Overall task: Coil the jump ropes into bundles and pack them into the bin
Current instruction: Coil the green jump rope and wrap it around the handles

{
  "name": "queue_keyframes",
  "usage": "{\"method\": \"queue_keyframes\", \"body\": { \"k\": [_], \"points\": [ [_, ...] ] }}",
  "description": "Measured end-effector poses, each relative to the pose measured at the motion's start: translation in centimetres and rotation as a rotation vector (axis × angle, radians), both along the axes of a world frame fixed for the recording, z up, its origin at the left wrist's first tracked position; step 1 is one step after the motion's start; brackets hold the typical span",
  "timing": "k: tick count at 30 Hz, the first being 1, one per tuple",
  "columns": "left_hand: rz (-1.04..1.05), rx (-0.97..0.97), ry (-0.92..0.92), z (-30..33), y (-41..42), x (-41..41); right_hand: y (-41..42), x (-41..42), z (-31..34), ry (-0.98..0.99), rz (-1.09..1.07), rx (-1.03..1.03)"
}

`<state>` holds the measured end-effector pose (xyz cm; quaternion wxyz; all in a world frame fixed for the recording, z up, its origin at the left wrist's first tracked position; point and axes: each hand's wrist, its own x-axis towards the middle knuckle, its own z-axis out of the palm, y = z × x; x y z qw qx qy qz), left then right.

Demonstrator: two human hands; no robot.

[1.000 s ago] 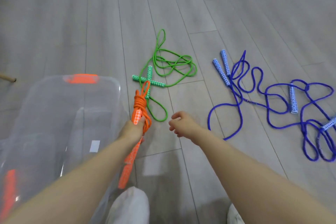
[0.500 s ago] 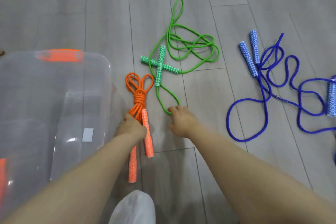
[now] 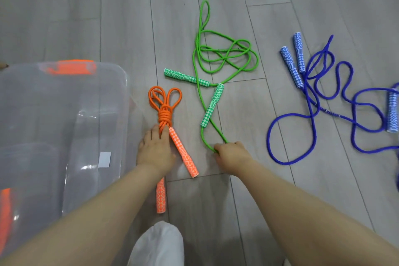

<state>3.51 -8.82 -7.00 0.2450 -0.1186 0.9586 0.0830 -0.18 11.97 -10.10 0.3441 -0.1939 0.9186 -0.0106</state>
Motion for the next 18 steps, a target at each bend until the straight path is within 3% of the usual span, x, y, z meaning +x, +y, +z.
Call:
{"method": "queue_keyframes", "body": {
  "k": [8, 18],
  "points": [
    [-0.091, 0.127, -0.081, 5.8, 2.3, 0.4, 1.8, 0.2, 7.7, 0.009, -0.32, -0.252],
    [-0.253, 0.231, 0.005, 20.0, 5.8, 1.2, 3.7, 2.2, 22.7, 0.217, -0.547, -0.516]
  ]
}}
